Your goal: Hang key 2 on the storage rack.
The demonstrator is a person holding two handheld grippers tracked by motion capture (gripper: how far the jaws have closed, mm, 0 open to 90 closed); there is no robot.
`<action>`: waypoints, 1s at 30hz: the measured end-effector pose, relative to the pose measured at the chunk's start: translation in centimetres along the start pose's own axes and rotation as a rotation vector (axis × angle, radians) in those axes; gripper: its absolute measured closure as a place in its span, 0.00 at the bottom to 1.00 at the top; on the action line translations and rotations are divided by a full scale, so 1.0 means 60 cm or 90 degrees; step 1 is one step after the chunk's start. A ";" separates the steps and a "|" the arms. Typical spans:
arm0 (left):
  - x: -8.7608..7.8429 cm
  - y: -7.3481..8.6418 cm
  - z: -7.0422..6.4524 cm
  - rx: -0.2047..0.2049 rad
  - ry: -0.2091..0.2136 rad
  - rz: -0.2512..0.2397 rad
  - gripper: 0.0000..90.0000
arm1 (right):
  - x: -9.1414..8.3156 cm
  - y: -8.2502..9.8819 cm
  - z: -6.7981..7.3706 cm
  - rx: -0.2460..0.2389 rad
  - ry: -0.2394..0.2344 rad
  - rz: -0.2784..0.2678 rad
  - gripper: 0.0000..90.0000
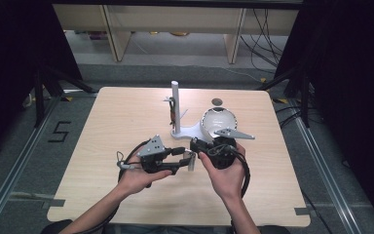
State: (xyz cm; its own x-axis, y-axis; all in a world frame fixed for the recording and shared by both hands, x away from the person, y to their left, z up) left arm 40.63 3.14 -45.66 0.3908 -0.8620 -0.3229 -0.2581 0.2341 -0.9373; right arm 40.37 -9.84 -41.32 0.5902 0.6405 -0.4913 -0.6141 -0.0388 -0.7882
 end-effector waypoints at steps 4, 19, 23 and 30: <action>0.002 -0.005 0.001 0.003 0.001 -0.009 0.65 | 0.004 0.001 0.008 0.006 -0.008 0.003 0.78; -0.001 -0.012 0.004 0.007 -0.027 -0.017 0.82 | 0.015 0.004 0.015 -0.005 -0.011 -0.010 0.78; -0.002 -0.012 0.004 0.012 -0.039 -0.028 0.84 | 0.012 0.005 0.017 0.000 -0.011 -0.005 0.78; -0.006 -0.016 0.003 0.022 -0.045 -0.037 0.91 | 0.012 0.003 0.018 0.006 -0.019 -0.022 0.78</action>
State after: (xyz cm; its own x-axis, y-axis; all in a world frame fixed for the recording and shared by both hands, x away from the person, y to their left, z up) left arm 40.89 3.31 -44.66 0.4656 -0.8413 -0.2746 -0.2032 0.2004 -0.9584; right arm 40.13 -8.54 -41.40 0.5954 0.6642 -0.4519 -0.5987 -0.0083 -0.8010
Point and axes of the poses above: each handheld gripper's, and its own axes: x roughly forward along the jaws, y roughly out of its underside, z roughly to its left, the point moved 6 cm from there along x, roughly forward along the jaws, and after that the axes turned 3 degrees about z, right-handed, at the moved point
